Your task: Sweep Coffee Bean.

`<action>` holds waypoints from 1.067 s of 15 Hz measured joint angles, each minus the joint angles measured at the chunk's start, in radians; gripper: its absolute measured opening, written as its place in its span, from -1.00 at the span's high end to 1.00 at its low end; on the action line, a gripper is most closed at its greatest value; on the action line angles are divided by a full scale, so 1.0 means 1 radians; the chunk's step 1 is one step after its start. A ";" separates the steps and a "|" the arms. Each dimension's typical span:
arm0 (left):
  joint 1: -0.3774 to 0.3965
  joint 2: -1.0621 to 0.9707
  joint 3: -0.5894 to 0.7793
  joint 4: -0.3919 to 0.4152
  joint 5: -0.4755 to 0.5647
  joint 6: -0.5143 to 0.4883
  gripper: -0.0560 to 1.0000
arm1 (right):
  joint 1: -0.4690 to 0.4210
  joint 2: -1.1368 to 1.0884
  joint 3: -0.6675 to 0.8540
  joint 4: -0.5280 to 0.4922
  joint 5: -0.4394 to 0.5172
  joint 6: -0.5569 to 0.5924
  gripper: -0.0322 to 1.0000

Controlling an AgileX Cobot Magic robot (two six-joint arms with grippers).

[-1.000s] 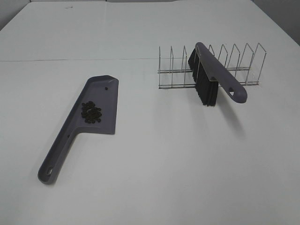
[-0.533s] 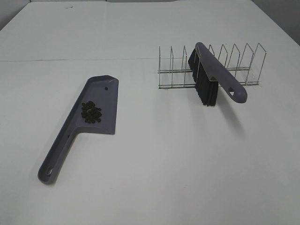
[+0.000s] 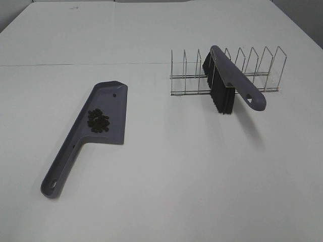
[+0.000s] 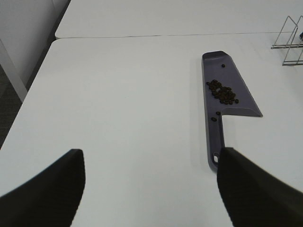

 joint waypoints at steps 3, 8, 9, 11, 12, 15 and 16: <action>0.000 0.000 0.000 0.000 0.000 0.000 -0.44 | 0.000 0.000 0.000 0.000 0.000 0.000 -0.43; 0.000 0.000 0.000 -0.001 0.000 0.000 -0.44 | 0.000 0.000 0.000 0.000 0.000 0.000 -0.43; 0.000 0.000 0.000 -0.001 0.000 0.000 -0.44 | 0.000 0.000 0.000 0.000 0.000 0.000 -0.43; 0.000 0.000 0.000 -0.001 0.000 0.000 -0.44 | 0.000 0.000 0.000 0.000 0.000 0.000 -0.43; 0.000 0.000 0.000 -0.001 0.000 0.000 -0.44 | 0.000 0.000 0.000 0.000 0.000 0.000 -0.43; 0.000 0.000 0.000 -0.001 0.000 0.000 -0.44 | 0.000 0.000 0.000 0.000 0.000 0.000 -0.43; 0.000 0.000 0.000 -0.001 0.000 0.000 -0.44 | 0.000 0.000 0.000 0.000 0.000 0.000 -0.43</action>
